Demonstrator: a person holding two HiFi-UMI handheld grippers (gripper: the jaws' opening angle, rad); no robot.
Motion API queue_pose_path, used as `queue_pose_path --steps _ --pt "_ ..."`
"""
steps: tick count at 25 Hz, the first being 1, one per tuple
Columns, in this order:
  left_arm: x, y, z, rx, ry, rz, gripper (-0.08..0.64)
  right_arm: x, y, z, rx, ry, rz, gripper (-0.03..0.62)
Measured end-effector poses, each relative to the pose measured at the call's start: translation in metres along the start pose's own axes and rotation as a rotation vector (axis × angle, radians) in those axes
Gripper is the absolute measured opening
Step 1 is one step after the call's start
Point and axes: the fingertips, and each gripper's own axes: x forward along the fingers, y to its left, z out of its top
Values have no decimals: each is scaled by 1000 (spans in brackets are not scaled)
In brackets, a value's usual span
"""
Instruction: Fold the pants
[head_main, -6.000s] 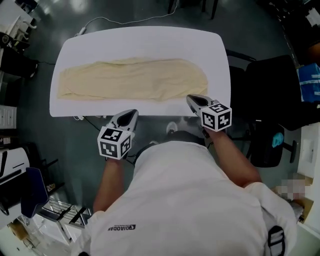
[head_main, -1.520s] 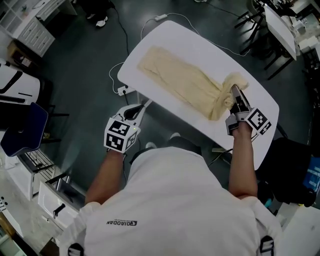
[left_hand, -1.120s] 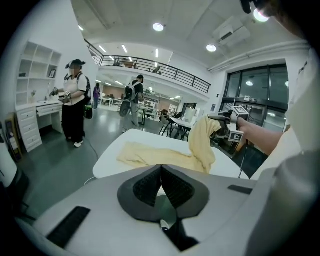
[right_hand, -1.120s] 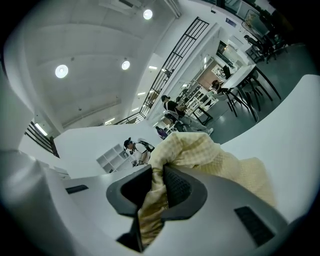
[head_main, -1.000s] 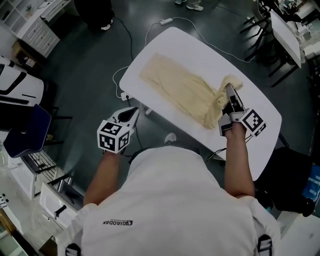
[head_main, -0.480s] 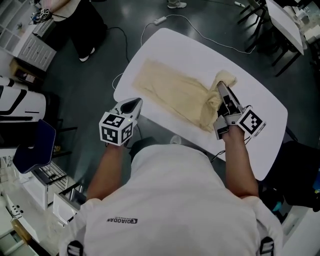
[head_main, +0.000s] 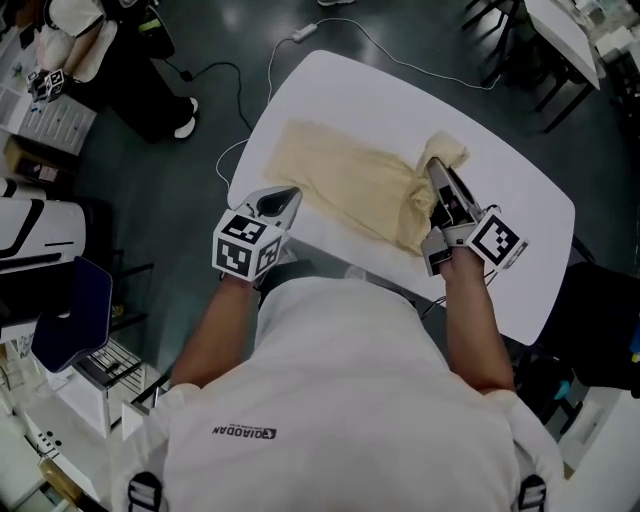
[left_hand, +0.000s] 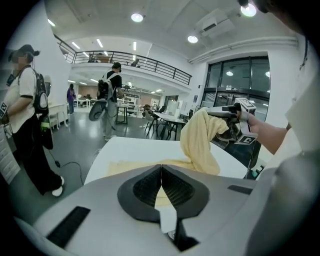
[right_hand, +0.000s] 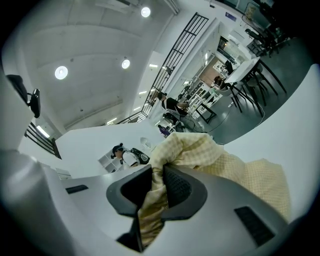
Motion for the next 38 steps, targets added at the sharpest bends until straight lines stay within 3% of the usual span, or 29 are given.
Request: queue_pose_path --steps 6,18,29,38 --pt "-8 49 15 23 3 -44 28 30 12 -12 -24 -23 -72 80" --pt "-20 119 5 33 32 -138 28 101 28 -54 -58 -2 -181 81" --pt "-34 156 -10 10 47 -172 29 170 29 -102 -95 103 -249 83" --pt "-44 178 -17 -26 32 -147 28 224 5 -157 -107 242 -306 86"
